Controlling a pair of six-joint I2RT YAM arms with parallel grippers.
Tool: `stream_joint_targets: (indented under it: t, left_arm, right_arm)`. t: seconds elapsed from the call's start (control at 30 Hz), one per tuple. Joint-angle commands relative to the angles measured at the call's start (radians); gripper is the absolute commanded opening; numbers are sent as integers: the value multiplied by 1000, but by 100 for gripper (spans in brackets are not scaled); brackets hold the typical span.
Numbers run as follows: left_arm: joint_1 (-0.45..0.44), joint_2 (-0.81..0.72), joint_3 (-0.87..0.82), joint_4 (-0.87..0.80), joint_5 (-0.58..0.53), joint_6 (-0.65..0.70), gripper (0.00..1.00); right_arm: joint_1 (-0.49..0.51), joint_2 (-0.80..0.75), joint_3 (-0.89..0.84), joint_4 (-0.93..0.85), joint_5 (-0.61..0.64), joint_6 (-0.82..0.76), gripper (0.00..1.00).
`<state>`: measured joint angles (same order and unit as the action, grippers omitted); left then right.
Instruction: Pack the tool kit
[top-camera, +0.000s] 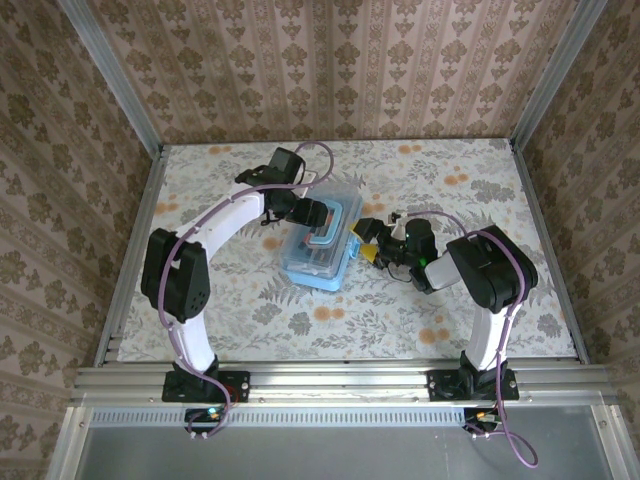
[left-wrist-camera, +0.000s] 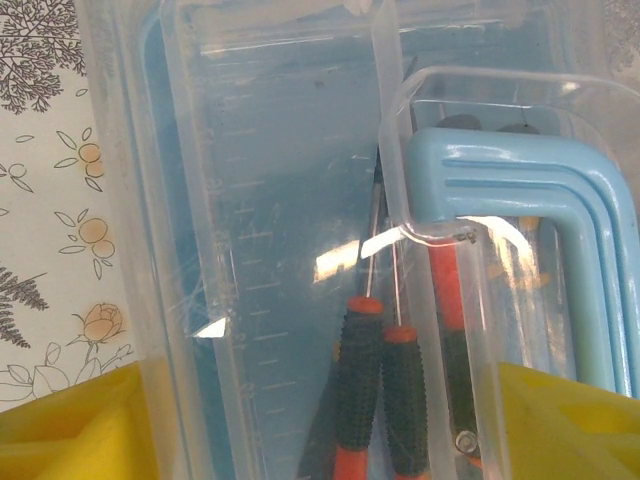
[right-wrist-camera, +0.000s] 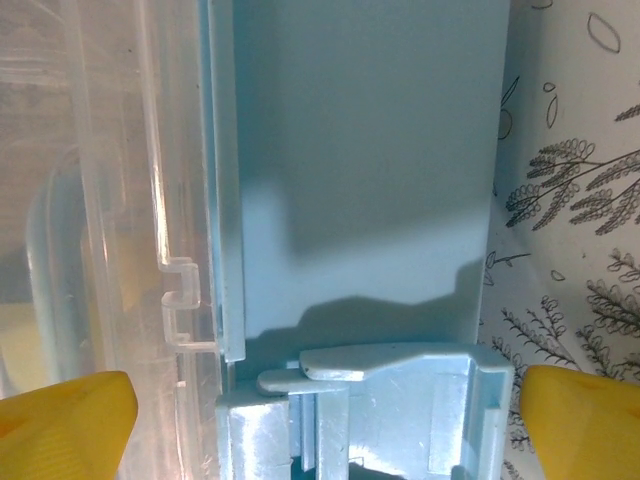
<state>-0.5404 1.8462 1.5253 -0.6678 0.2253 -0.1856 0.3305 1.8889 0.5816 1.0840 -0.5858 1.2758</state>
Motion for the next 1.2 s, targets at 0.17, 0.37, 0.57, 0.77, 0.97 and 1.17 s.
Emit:
stream_joint_targets:
  t: [0.17, 0.37, 0.57, 0.77, 0.97, 1.17]
  left_arm:
    - [11, 65, -54, -55, 6, 5, 54]
    - [11, 67, -53, -56, 3, 3, 54]
    - [10, 66, -52, -58, 0, 2, 53]
    - [10, 66, -50, -60, -7, 2, 53]
    - [5, 70, -47, -66, -21, 3, 53]
    - [3, 71, -44, -69, -23, 4, 53]
  right_arm:
    - [30, 15, -12, 94, -16, 68, 100]
    - [30, -23, -38, 97, -14, 73, 100]
    - [25, -56, -47, 86, -15, 66, 100]
    - [23, -73, -47, 89, -20, 70, 100]
    - [16, -105, -64, 74, -19, 62, 100]
    - [12, -145, -67, 24, -21, 35, 100]
